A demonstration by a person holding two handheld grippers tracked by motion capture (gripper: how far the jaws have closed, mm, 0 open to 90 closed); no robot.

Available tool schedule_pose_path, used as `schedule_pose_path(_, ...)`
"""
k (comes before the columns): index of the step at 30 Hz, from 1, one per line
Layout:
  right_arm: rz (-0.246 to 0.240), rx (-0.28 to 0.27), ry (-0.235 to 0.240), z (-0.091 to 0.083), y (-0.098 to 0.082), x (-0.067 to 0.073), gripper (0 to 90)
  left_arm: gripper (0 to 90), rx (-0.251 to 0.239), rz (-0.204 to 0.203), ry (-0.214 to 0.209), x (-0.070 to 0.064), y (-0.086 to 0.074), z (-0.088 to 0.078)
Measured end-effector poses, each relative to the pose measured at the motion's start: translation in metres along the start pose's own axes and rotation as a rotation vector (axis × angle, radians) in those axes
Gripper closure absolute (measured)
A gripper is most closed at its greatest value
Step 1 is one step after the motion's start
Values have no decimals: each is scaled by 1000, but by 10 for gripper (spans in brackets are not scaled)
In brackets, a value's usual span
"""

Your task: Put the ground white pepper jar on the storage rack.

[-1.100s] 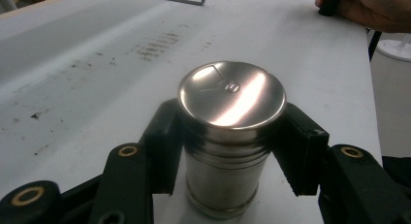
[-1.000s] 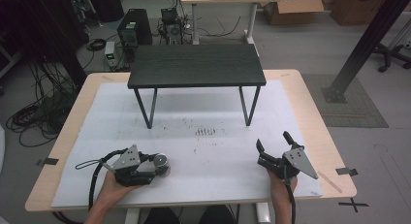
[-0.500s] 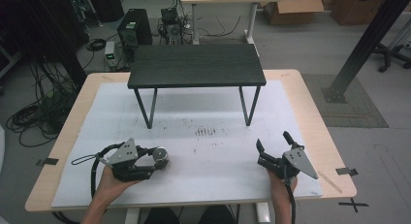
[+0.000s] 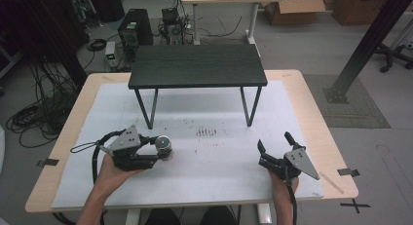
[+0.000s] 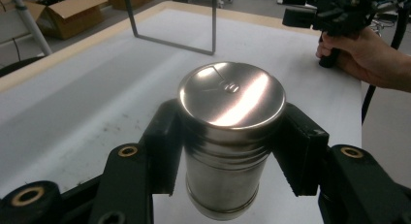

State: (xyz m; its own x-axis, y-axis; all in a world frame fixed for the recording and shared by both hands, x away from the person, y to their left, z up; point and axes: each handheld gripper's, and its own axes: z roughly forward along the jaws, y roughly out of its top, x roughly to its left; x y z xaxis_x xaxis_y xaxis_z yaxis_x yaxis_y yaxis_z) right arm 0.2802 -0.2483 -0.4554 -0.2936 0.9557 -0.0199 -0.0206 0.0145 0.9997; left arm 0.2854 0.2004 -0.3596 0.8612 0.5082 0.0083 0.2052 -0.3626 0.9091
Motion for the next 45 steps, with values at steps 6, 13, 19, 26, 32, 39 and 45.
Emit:
schedule_pose_path(6, 0, 0, -1, 0, 0, 0, 49, 490, -14, -6, 16, 7, 22, -2)
schedule_pose_path(13, -1, 0, -1, 0, 0, 0, 50, 490, -21, 6, 23, 18, 59, -7)
schedule_pose_path(19, 0, 0, -2, 0, 0, 0, 49, 490, -28, 22, 14, 24, 83, -8)
schedule_pose_path(26, 1, 0, -2, 0, 0, 0, 49, 490, -41, 14, 20, 35, 110, -6)
schedule_pose_path(32, 1, -1, -2, 0, 0, 0, 49, 490, -45, 12, 32, 46, 135, -4)
schedule_pose_path(39, 2, -2, -2, 0, 0, 0, 49, 490, -43, 4, 55, 60, 151, 1)
schedule_pose_path(45, 2, -1, -3, 0, 0, 0, 49, 490, -52, -2, 74, 71, 165, 5)
